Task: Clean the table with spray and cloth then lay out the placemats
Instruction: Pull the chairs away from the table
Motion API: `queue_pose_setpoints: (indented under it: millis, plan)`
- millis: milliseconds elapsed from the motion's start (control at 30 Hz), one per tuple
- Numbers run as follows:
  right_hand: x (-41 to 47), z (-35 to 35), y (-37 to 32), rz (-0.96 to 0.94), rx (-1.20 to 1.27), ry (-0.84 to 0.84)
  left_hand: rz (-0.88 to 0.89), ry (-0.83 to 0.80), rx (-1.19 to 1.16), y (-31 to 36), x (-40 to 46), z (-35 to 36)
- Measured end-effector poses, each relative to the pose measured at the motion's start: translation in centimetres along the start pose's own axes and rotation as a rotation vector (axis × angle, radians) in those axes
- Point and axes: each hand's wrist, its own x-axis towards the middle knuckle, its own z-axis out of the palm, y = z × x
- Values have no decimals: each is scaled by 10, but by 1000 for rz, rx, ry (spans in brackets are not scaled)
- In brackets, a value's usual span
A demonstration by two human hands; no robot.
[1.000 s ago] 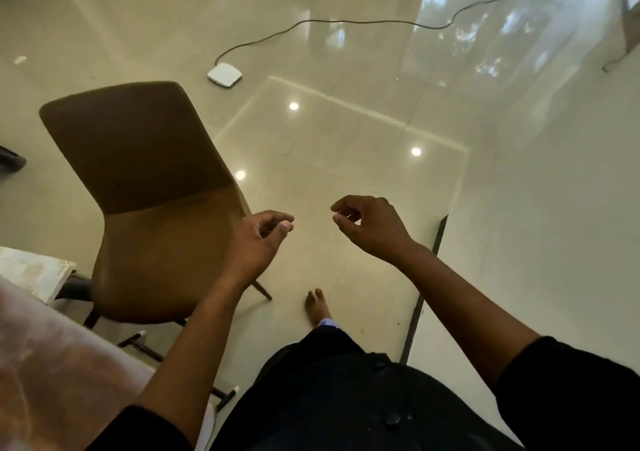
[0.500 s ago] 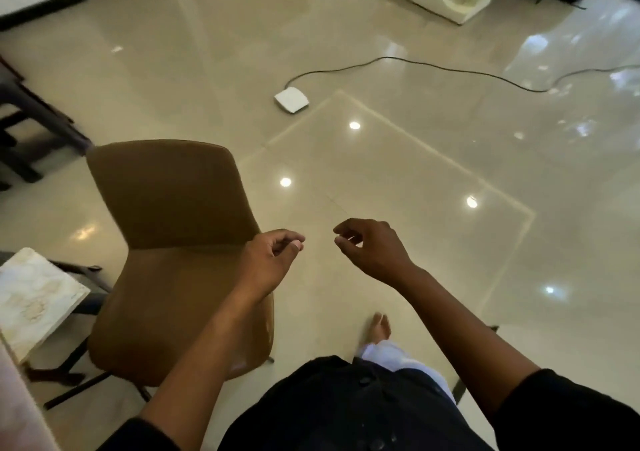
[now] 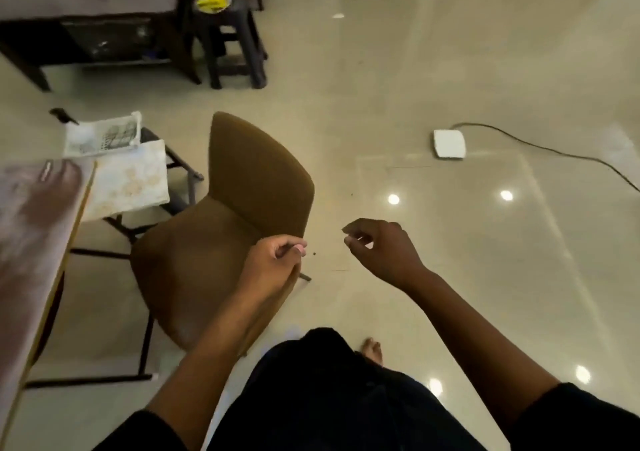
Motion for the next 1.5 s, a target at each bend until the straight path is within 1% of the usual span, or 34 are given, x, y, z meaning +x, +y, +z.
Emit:
queue_pose_setpoints:
  millis: [100, 267, 367, 500, 633, 700, 767, 867, 967, 1033, 1100, 1133, 1167, 1267, 1300, 1333, 1400, 1467, 1500]
  plan:
    - [50, -9, 0, -114, -50, -109, -129, 95, -150, 5, 10, 17]
    - [133, -1, -22, -313, -130, -260, -226, 276, -299, 4, 51, 21]
    - [185, 4, -41, -377, -174, -327, -314, 371, -363, -2, 88, 12]
    - [245, 14, -69, -507, -350, -380, -486, 397, -437, -8, 139, 3]
    - [293, 26, -92, -765, -536, -447, -586, 412, -425, -2, 177, 6]
    - [318, 37, -105, -905, -631, -480, -617, 363, -358, 6, 193, 0]
    - [337, 52, -116, -1028, -743, -547, -634, 308, -278, 12, 202, -4]
    - [361, 78, -130, -1238, -948, -628, -659, 335, -227, 17, 207, -7]
    - [386, 111, -153, -1410, -1142, -691, -703, 373, -343, 9, 213, -5]
    - [402, 131, -168, -1491, -1274, -714, -760, 438, -440, 1, 217, -3]
    - [419, 149, -185, -1559, -1351, -736, -848, 523, -573, -2, 219, 0]
    - [426, 157, -192, -1588, -1372, -748, -897, 543, -596, 0, 218, 4]
    - [433, 165, -198, -1614, -1382, -764, -970, 551, -569, 2, 218, 9]
    - [445, 182, -207, -1674, -1455, -776, -1251, 506, -360, 9, 219, 33]
    - [447, 189, -210, -1697, -1493, -757, -1337, 516, -374, 13, 222, 39]
    - [449, 196, -213, -1710, -1531, -740, -1399, 542, -425, 15, 226, 42]
    - [454, 206, -217, -1687, -1596, -725, -1472, 611, -632, 15, 231, 44]
    - [457, 213, -220, -1677, -1629, -727, -1512, 692, -990, 13, 228, 50]
    - [458, 214, -222, -1674, -1632, -735, -1472, 758, -1241, 9, 227, 59]
